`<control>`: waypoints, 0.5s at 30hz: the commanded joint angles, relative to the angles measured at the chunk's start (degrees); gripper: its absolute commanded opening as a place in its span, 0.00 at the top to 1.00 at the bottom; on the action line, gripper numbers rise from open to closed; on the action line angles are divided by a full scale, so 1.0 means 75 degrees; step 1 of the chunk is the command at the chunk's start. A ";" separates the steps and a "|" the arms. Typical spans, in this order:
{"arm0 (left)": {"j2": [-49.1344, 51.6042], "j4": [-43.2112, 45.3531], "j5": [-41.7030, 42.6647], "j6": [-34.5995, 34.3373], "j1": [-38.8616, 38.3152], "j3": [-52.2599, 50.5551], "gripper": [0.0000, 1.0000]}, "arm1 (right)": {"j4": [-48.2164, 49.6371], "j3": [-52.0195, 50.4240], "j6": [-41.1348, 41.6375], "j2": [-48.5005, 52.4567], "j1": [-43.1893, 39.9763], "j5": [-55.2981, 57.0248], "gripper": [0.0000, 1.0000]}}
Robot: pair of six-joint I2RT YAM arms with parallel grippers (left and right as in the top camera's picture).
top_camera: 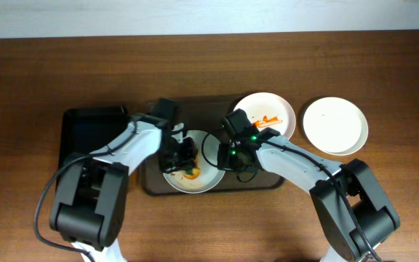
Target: Clean dirty plates on tray and stack at the side
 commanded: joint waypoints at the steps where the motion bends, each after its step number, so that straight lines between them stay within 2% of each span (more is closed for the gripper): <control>1: 0.0070 -0.0012 -0.0143 -0.0484 -0.0367 0.0047 1.00 | -0.0087 -0.0026 -0.0017 0.0032 -0.0035 0.0073 0.96; 8: 0.0070 0.0216 -0.1090 -0.1370 -0.0277 -0.0245 1.00 | -0.0213 -0.0026 0.0187 0.0032 -0.0035 -0.0035 0.96; 15: 0.0052 0.0335 -0.2142 -0.1416 0.0664 -0.0207 1.00 | -0.0251 -0.0026 0.0318 0.0032 -0.0035 0.0058 0.96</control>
